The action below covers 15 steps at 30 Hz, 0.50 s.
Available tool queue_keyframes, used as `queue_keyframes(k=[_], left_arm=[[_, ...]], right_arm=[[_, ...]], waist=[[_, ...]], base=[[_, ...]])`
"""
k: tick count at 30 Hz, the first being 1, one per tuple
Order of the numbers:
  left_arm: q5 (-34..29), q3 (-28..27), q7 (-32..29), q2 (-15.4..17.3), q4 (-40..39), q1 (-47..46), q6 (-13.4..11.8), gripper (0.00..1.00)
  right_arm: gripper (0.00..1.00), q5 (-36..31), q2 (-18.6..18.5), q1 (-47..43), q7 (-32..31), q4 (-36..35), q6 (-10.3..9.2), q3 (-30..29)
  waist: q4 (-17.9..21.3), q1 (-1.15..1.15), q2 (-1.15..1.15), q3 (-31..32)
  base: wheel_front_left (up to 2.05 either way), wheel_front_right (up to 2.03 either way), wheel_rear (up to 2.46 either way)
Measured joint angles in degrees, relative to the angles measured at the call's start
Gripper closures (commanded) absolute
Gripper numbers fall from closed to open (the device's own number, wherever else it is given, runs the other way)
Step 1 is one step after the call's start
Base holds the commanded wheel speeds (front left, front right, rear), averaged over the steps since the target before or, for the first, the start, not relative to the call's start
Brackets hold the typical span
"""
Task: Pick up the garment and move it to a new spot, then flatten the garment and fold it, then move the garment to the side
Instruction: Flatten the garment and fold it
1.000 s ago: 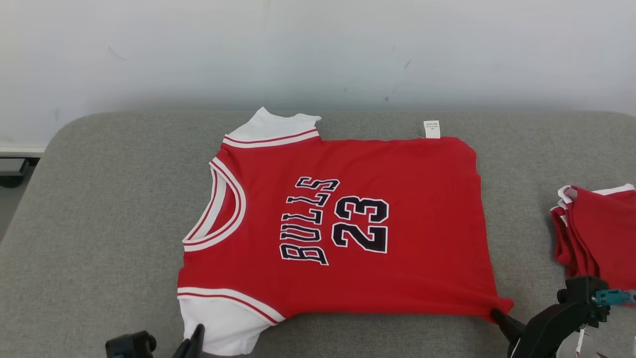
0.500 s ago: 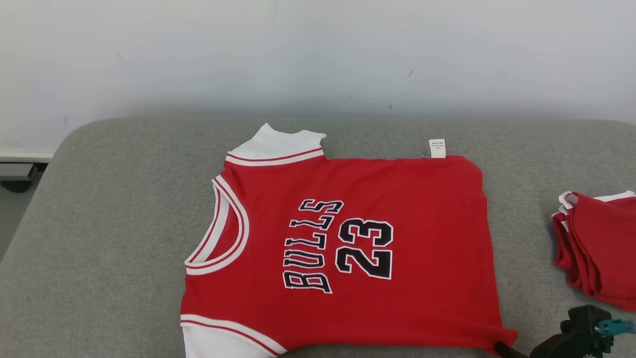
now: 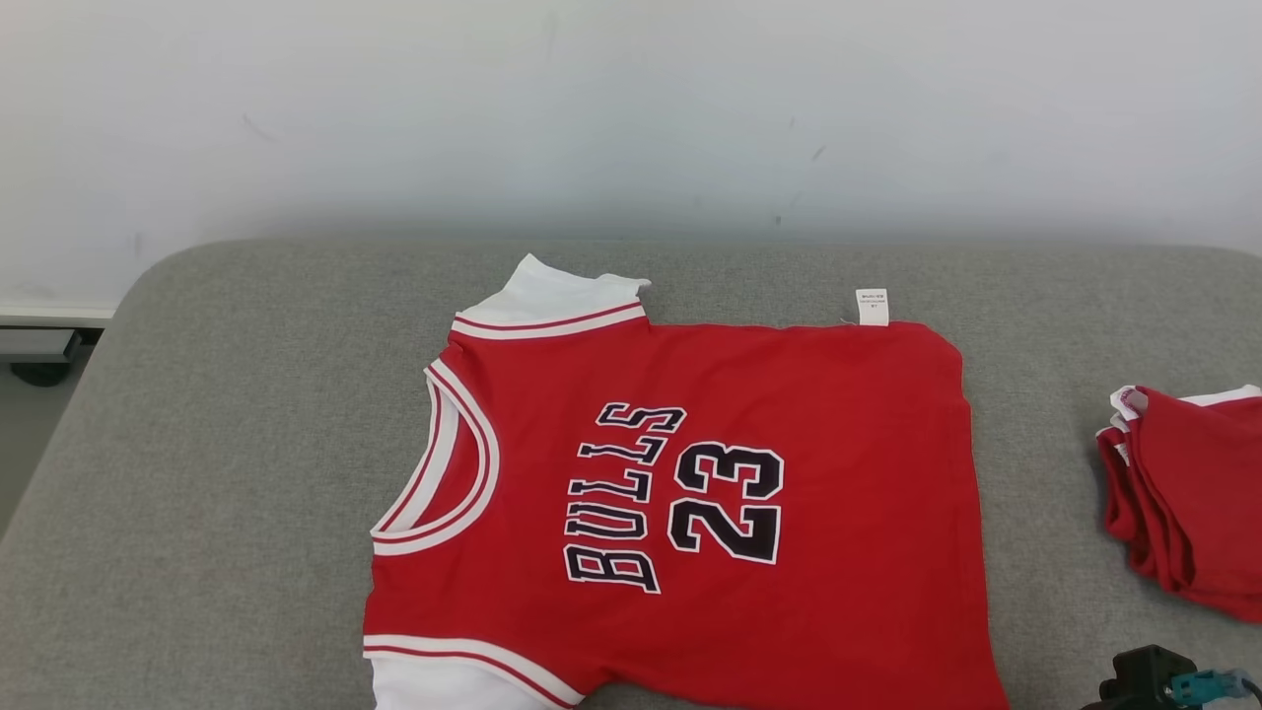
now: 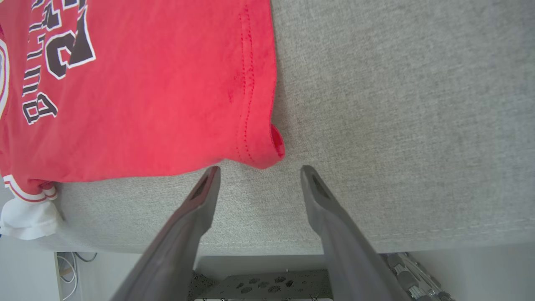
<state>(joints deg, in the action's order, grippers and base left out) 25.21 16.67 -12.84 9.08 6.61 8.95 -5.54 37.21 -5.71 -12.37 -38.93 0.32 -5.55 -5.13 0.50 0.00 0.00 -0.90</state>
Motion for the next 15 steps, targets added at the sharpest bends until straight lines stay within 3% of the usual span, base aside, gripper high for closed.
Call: queue_keyframes(k=[9,15], left_arm=[[-0.5,-2.6,1.1,0.6,-1.4,-0.1,-0.5,0.00],[-1.0,-6.2,7.4,0.3,-4.8,-2.9,-0.5,0.00]], right_arm=[[0.00,-3.7,-1.7,-0.7,0.1,-1.0,-0.56,-0.6],[0.00,-8.9,-2.0,-1.1,4.4,-3.5,-1.12,-2.5]], waist=[[-0.4,0.00,0.01,0.1],[-0.7,0.00,0.00,1.3]], base=[[0.00,0.00,0.00],[0.00,0.00,0.00]])
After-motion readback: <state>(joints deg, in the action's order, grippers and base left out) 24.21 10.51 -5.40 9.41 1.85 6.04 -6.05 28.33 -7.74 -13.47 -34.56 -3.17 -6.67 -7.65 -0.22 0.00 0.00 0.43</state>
